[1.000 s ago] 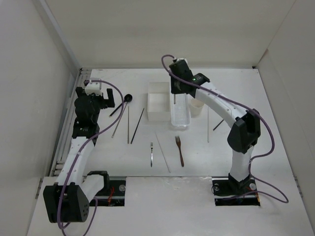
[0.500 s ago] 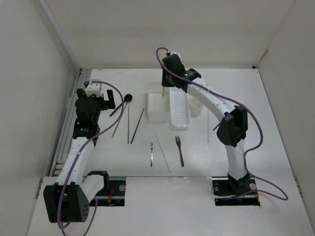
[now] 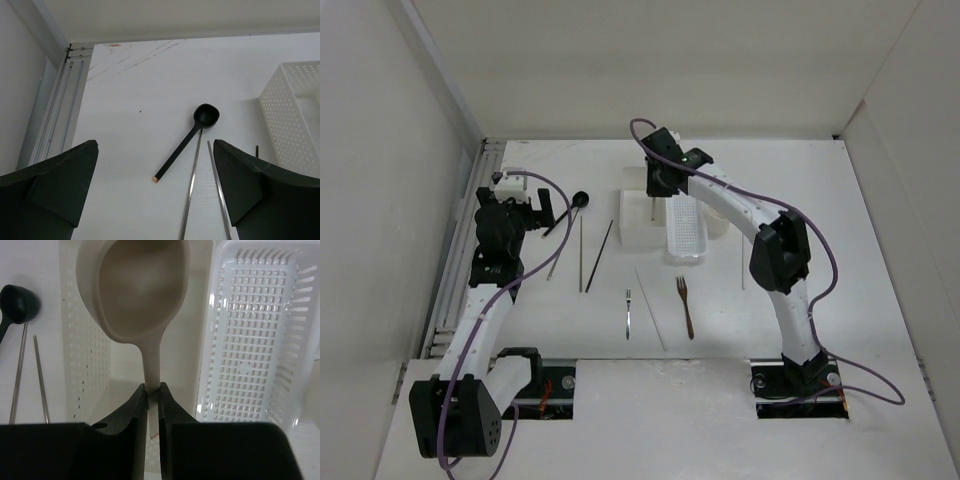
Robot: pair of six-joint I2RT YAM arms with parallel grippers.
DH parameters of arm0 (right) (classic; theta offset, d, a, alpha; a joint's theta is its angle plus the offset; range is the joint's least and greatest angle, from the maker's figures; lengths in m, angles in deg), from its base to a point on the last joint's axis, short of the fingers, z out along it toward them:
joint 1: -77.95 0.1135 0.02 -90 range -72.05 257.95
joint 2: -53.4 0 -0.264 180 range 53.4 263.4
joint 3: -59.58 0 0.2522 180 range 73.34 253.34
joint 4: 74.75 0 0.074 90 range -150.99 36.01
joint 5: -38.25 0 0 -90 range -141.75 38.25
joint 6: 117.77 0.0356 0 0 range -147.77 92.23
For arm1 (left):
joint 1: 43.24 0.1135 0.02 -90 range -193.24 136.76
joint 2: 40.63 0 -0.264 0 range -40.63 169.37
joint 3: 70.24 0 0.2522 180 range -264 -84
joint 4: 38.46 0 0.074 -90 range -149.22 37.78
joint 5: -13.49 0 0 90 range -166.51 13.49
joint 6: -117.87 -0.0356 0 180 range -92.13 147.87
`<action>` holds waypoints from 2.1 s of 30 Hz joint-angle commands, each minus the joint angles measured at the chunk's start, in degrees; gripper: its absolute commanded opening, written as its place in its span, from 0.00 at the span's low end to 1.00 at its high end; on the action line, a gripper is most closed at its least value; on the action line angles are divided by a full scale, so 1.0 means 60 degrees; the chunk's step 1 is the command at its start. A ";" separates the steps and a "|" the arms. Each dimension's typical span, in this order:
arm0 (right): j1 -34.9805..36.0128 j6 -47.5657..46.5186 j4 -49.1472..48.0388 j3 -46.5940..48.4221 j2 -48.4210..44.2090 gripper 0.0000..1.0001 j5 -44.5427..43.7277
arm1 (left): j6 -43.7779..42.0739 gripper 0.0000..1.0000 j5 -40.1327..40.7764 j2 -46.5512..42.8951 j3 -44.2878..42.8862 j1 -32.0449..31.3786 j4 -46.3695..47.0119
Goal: Sort the eating utensils into containers
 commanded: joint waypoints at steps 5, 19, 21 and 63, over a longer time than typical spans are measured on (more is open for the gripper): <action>0.0137 0.0292 0.0213 0.0155 0.0197 0.18 0.0319 | -0.0073 1.00 0.0072 -0.0258 0.0098 -0.0028 0.0479; 0.0137 -0.0277 0.0184 0.0855 -0.0315 0.38 -0.0280 | -0.0673 0.95 -0.0015 0.0063 0.0186 -0.0028 0.0567; 0.0137 -0.0701 -0.0108 0.0959 -0.0840 0.38 -0.0369 | -0.0849 0.82 -0.0103 0.0355 0.0186 -0.0028 0.0567; -0.2676 -0.3165 -0.2848 -0.0021 -0.2499 0.59 0.1623 | -0.6633 0.70 -0.3899 0.9147 -0.6889 0.0426 -0.4895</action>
